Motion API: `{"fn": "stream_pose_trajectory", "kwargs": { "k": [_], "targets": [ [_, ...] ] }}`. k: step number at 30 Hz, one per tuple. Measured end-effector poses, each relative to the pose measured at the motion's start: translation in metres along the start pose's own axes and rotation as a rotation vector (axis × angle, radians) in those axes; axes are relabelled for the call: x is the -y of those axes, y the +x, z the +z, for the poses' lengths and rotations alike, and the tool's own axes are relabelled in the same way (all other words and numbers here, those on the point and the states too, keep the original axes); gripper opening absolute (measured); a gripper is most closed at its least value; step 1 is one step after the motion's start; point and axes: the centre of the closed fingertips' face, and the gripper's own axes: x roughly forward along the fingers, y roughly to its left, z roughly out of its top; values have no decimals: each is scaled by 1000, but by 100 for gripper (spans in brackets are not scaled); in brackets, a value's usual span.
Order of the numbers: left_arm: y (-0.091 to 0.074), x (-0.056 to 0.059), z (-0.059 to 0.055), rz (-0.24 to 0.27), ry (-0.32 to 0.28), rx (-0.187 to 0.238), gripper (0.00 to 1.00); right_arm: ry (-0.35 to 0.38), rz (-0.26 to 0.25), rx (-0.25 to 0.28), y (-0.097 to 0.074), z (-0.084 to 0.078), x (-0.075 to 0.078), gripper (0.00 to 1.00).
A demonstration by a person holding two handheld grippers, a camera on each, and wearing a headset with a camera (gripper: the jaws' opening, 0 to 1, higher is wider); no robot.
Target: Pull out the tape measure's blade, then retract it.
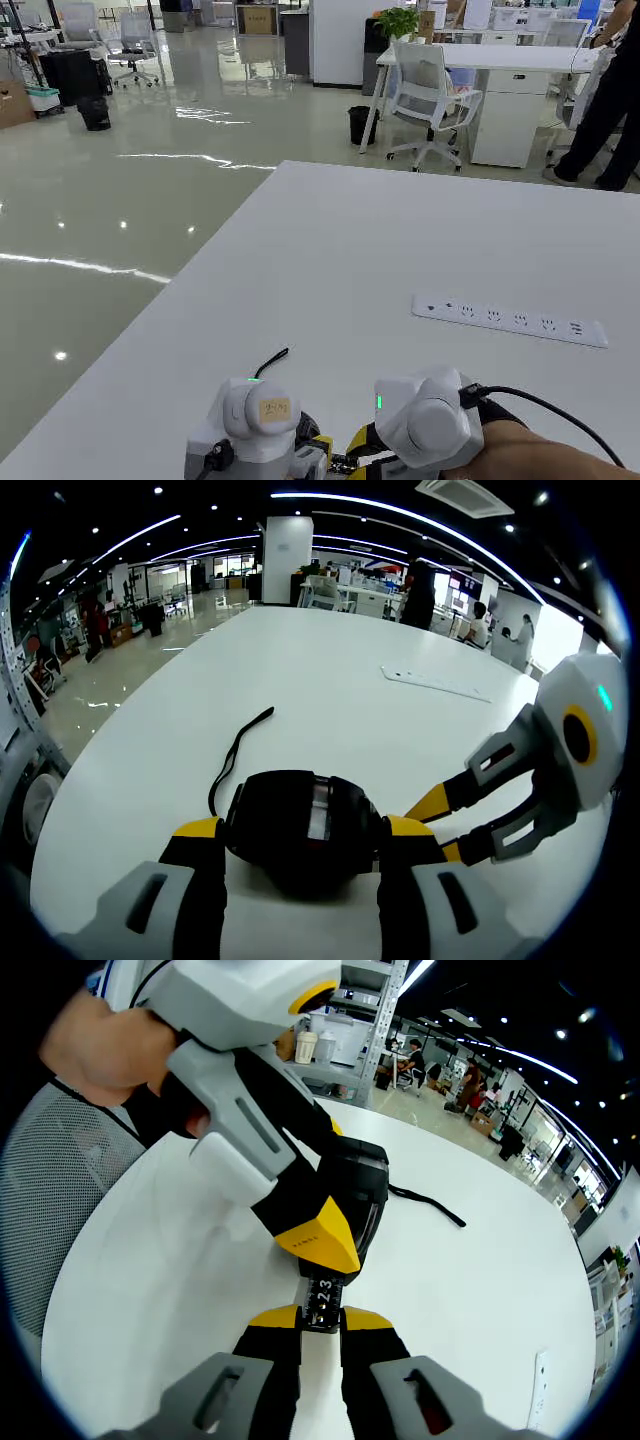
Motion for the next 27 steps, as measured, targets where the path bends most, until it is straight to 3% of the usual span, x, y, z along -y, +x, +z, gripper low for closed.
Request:
{"fn": "stream_pose_trajectory", "kwargs": {
  "k": [27],
  "targets": [
    [-1, -2, 0, -5, -12, -1, 57, -2, 0, 0, 4, 5, 0, 14]
  ]
}}
